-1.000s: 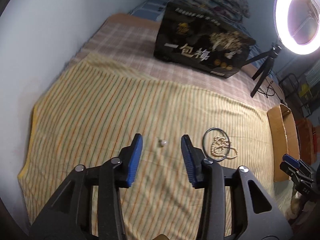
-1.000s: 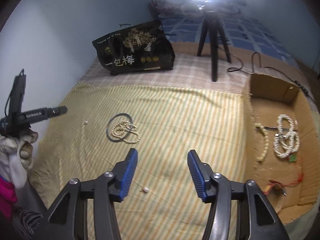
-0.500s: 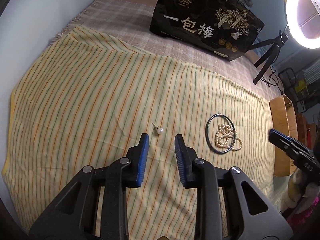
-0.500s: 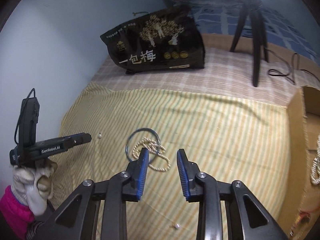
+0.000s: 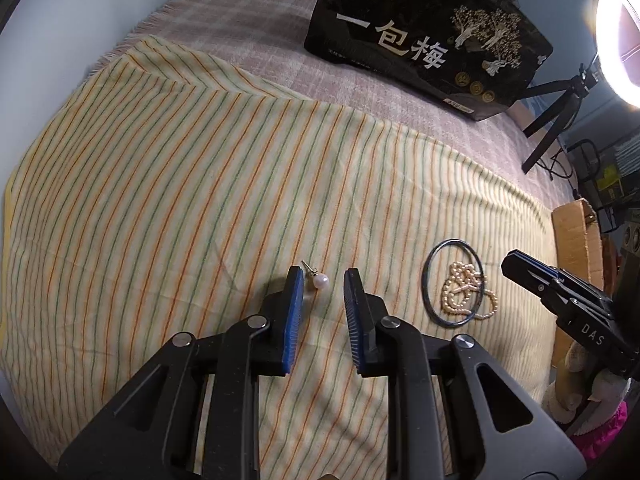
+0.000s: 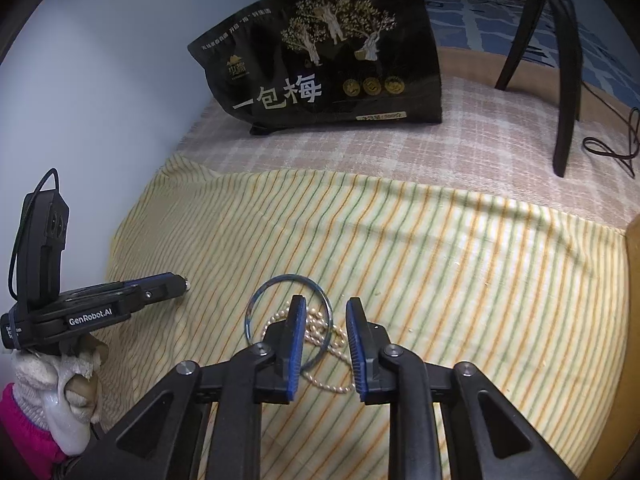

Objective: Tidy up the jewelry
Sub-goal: 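Close left tool on pearl earring while right tool grips blue bangle with pearls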

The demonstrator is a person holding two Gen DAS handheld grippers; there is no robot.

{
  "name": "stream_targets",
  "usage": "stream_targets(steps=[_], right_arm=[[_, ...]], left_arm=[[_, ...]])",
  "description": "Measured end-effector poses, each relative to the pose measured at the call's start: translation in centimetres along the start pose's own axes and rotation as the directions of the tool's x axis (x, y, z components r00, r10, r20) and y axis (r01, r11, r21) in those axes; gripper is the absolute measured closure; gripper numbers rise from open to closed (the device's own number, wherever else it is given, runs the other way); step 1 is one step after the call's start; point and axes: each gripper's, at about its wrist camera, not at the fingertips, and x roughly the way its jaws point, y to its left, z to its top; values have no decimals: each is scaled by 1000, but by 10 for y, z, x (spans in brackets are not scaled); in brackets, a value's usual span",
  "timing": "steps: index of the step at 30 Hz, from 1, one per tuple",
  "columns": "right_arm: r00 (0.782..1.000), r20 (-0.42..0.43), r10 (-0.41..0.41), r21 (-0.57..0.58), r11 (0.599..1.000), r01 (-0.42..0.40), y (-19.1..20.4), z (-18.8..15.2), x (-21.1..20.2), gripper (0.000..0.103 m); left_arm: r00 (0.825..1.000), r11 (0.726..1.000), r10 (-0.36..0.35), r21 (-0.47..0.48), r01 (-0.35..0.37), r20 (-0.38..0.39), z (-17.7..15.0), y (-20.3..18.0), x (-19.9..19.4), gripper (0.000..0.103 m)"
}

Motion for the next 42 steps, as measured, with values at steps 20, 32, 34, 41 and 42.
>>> stream_targets(steps=[20,32,34,41,42], right_arm=[[999,-27,-36,-47,998,35,10,9,38,92],[998,-6,-59,-47,997,59,13,10,46,101],[999,-1,-49,-34,998,49,10,9,42,102],[999,35,-39,1,999,39,0,11,24,103],[998,39,-41,-1,999,41,0,11,21,103]], left_arm=[[1000,1000,2,14,-2,-12,-1,0,15,92],[1000,1000,7,21,-7,-2,-1,-1,18,95],[1000,1000,1,18,-1,0,0,-1,17,95],[1000,1000,-18,11,18,15,0,2,8,95],[1000,1000,-22,11,21,19,0,2,6,95]])
